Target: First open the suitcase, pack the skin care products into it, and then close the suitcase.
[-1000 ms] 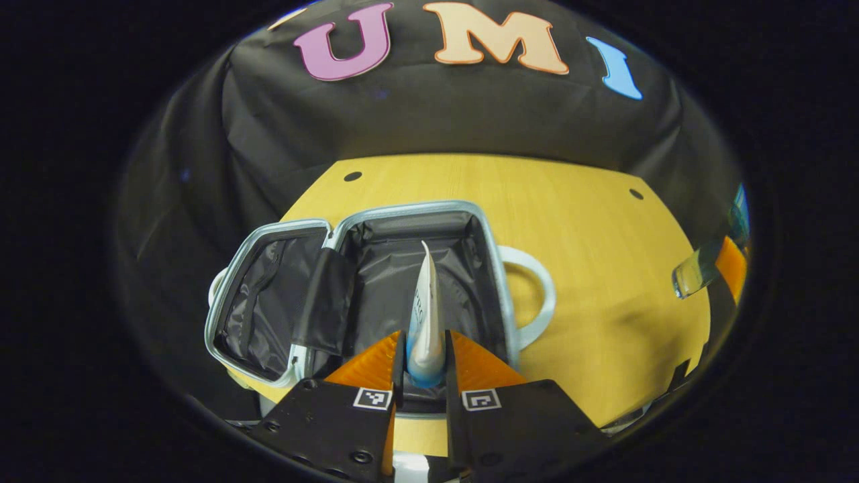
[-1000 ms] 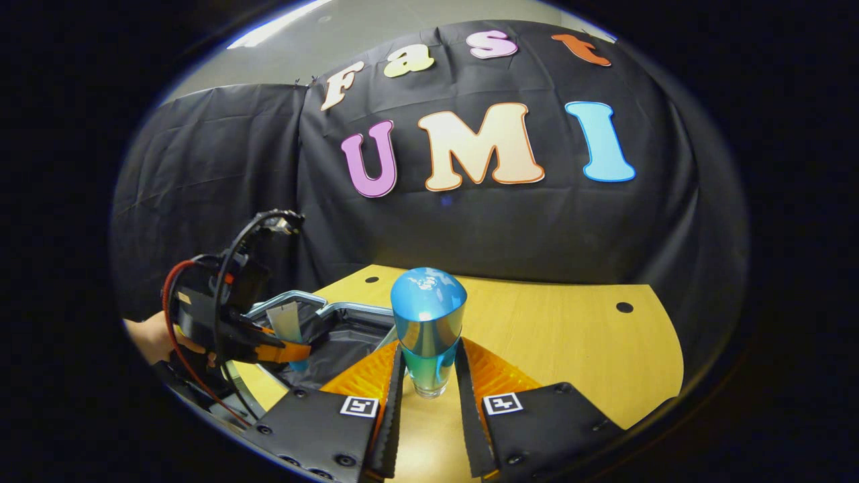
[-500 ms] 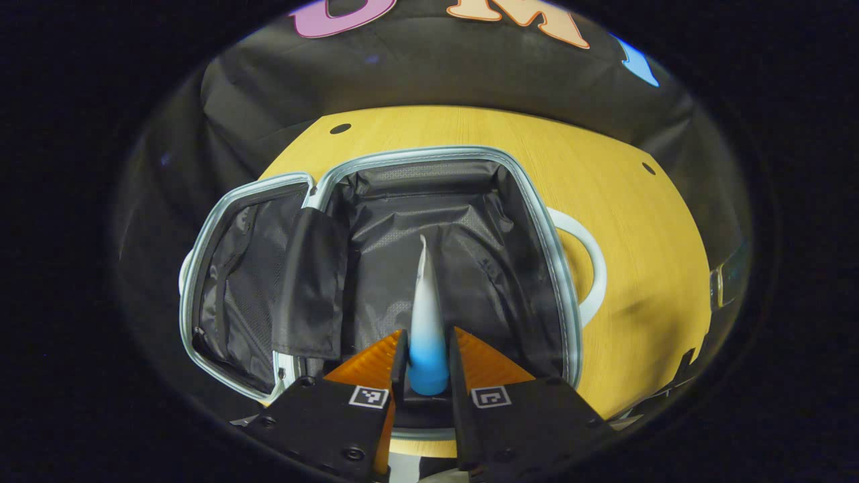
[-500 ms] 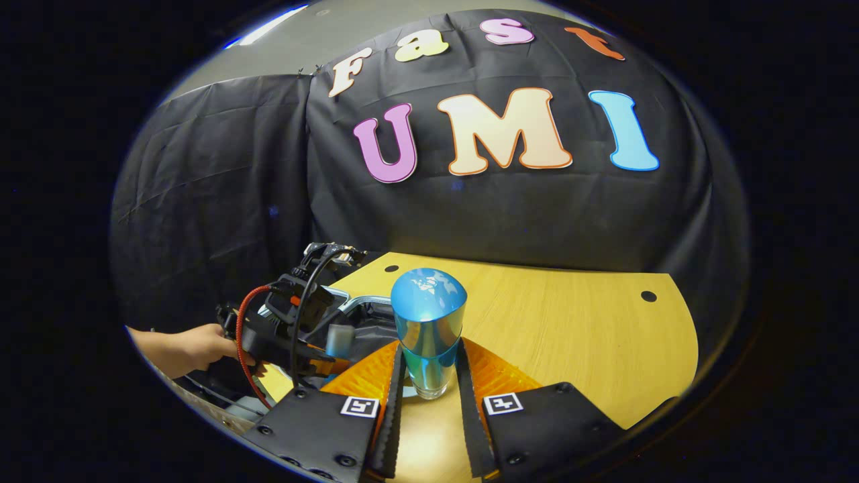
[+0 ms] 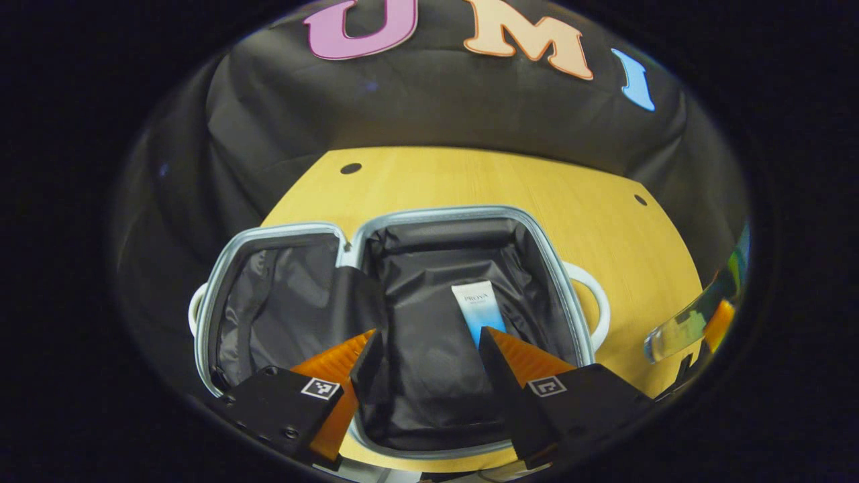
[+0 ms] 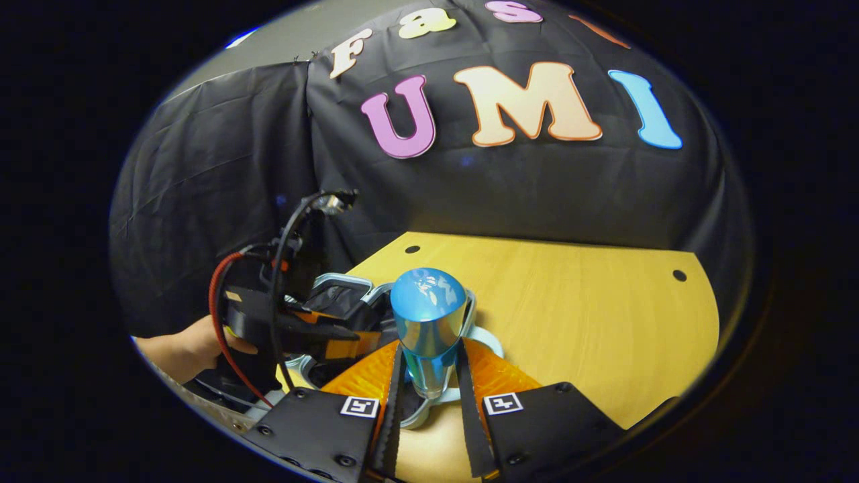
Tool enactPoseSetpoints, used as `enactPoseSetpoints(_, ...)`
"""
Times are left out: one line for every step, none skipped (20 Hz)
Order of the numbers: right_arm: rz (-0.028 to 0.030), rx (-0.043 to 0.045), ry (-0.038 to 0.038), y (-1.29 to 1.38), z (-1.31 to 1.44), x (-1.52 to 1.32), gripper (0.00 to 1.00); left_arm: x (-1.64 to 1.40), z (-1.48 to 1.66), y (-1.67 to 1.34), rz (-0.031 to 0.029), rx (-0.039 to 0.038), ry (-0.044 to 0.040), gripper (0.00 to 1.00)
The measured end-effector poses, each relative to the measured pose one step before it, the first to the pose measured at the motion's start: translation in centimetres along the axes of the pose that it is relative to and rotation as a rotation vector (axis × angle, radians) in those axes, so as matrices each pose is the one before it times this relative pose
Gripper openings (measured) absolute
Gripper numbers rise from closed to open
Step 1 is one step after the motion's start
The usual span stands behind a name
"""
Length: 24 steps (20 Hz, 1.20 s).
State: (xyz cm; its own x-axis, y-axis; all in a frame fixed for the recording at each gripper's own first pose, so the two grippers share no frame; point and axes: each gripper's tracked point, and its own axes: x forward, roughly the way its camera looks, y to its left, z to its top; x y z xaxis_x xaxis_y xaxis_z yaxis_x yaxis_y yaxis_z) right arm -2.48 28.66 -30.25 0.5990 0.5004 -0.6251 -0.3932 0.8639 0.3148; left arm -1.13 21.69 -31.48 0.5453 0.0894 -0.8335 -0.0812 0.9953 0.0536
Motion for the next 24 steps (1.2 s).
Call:
enactPoseSetpoints(-0.00175, 0.00288, 0.01143, 0.481, -0.384, 0.534, 0.4, -0.198, 0.371, 1.086, 0.00423, -0.00583, -0.02015, 0.86)
enactPoseSetpoints(-0.00204, 0.00287, 0.01455, 0.422, -0.484, 0.587, 0.39, -0.255, 0.705, 1.174, 0.0079, -0.00784, -0.03411, 0.86)
enactPoseSetpoints(-0.00151, 0.00557, 0.01598, 0.451, -0.492, 0.551, 0.4, -0.159, 0.49, 0.98, 0.00204, -0.00806, -0.02443, 0.87)
enactPoseSetpoints(-0.00158, 0.00797, 0.02175, 0.562, -0.864, 0.554, 0.42, -0.328, 0.254, 1.157, 0.0077, -0.01229, -0.01488, 0.86)
enactPoseSetpoints(-0.00257, 0.01098, 0.02442, 0.479, -0.796, 0.611, 0.42, -0.276, -0.043, 1.108, 0.00278, -0.01288, -0.00746, 0.87)
enactPoseSetpoints(-0.0058, 0.01404, 0.02243, 0.372, -0.758, 0.804, 0.42, -0.1, -0.023, 1.252, 0.0057, -0.0121, -0.00358, 0.87)
enactPoseSetpoints(-0.00711, 0.0173, 0.02551, 0.254, -0.883, 0.803, 0.42, -0.529, -0.32, 1.265, 0.00885, -0.00925, -0.00173, 0.87)
enactPoseSetpoints(-0.01044, 0.01706, 0.02445, 0.153, -0.824, 0.575, 0.42, -0.108, -0.205, 1.339, 0.00924, -0.00814, -0.00031, 0.87)
enactPoseSetpoints(-0.01083, 0.01318, 0.0193, 0.163, -0.575, 0.546, 0.42, -0.208, -0.42, 1.227, 0.01217, -0.00959, 0.0052, 0.87)
enactPoseSetpoints(-0.01178, 0.00745, 0.0137, 0.099, -0.509, 0.423, 0.42, -0.08, -0.311, 1.235, 0.00839, -0.00934, 0.00447, 0.87)
enactPoseSetpoints(-0.0136, 0.00223, 0.01251, 0.014, -0.289, 0.36, 0.42, -0.102, -0.367, 1.151, 0.01093, -0.01059, 0.00413, 0.87)
enactPoseSetpoints(-0.01588, -0.00236, 0.00838, -0.052, -0.335, 0.361, 0.39, -0.046, -0.249, 1.105, 0.00722, -0.01035, 0.00734, 0.87)
enactPoseSetpoints(-0.02289, -0.00602, 0.01424, -0.235, -0.387, 0.361, 0.39, 0.043, -0.277, 1.039, 0.00909, -0.01074, 0.00312, 0.87)
enactPoseSetpoints(-0.02941, -0.01907, 0.0223, -0.352, -0.534, 0.446, 0.42, 0.094, -0.132, 0.897, 0.00861, -0.00881, 0.00469, 0.87)
enactPoseSetpoints(-0.03339, -0.02357, 0.01053, -0.395, -0.173, 0.519, 0.39, 0.043, -0.144, 0.979, 0.00901, -0.00673, 0.00084, 0.87)
enactPoseSetpoints(-0.02385, -0.01917, 0.00331, -0.14, 0.11, 0.432, 0.42, -0.024, -0.03, 0.939, 0.0112, -0.0078, -0.0008, 0.87)
enactPoseSetpoints(-0.00016, -0.00324, 0.0038, 0.334, 0.131, 0.381, 0.43, 0.06, -0.031, 0.839, 0.00519, -0.00481, 0.00029, 0.87)
enactPoseSetpoints(0.0249, 0.02988, -0.00269, 0.94, 0.326, -0.28, 0.41, 0.079, -0.033, 0.865, 0.00881, -0.00519, 0.0023, 0.87)
enactPoseSetpoints(0.01904, 0.02399, -0.04276, 0.837, 1.212, -0.183, 0.43, 0.11, 0.131, 0.887, 0.00543, -0.00635, 0.00049, 0.87)
enactPoseSetpoints(0.0236, 0.00675, -0.05435, 0.916, 1.566, -0.316, 0.44, -0.04, -0.005, 0.997, 0.01087, -0.01121, -0.0001, 0.87)
enactPoseSetpoints(0.01418, -0.01751, -0.05311, 0.823, 1.622, 0.078, 0.63, -0.001, 0.063, 0.762, 0.00392, -0.01375, 0.00148, 0.87)
enactPoseSetpoints(-0.00005, -0.03448, -0.05303, 0.553, 1.847, 0.069, 0.82, 0.073, 0.249, 0.87, 0.00692, -0.01536, -0.00299, 0.87)
enactPoseSetpoints(-0.00677, -0.04576, -0.03926, 0.265, 1.337, 0.166, 0.98, 0.206, 0.142, 0.707, 0.00918, -0.01262, 0.00204, 0.87)
enactPoseSetpoints(-0.01304, -0.04876, -0.03298, 0.037, 1.019, -0.047, 0.98, 0.17, 0.16, 0.803, 0.00906, -0.01108, 0.00199, 0.87)
